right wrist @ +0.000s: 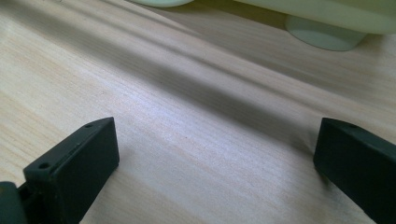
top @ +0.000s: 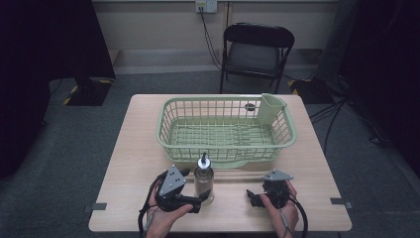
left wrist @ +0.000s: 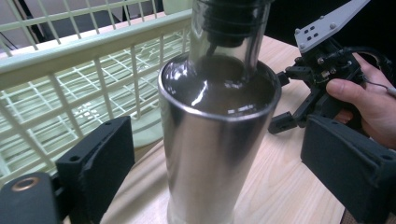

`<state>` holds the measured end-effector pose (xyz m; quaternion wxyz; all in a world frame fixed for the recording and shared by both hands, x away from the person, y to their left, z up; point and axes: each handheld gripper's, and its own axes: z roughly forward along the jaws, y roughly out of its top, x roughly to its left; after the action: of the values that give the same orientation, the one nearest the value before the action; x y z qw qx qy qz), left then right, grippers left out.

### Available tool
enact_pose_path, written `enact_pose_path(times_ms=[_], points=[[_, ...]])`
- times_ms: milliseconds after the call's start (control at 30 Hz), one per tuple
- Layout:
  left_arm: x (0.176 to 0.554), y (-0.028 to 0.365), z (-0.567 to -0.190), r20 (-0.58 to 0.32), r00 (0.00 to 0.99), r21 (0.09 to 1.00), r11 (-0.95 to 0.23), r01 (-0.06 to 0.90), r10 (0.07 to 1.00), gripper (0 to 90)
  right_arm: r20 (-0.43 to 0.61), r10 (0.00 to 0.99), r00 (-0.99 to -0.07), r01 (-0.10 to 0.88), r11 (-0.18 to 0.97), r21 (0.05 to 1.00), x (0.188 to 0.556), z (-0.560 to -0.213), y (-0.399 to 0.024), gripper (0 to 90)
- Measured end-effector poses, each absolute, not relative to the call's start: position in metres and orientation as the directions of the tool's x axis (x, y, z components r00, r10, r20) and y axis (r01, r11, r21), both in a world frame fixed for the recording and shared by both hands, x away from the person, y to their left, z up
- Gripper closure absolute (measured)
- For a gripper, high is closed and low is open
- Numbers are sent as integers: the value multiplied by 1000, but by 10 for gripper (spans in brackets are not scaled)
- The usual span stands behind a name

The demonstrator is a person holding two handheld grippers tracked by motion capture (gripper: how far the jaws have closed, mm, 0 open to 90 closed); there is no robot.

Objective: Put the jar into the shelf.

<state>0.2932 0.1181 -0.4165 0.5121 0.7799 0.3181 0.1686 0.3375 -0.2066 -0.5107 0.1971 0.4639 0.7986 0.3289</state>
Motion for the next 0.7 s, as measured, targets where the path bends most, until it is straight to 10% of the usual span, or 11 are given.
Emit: enact_pose_path(times_ms=[700], points=[[314, 102, -421, -58, 767, 882, -327, 339, 639, 337, -11, 870, -492, 611, 354, 708, 338, -511, -207, 0]])
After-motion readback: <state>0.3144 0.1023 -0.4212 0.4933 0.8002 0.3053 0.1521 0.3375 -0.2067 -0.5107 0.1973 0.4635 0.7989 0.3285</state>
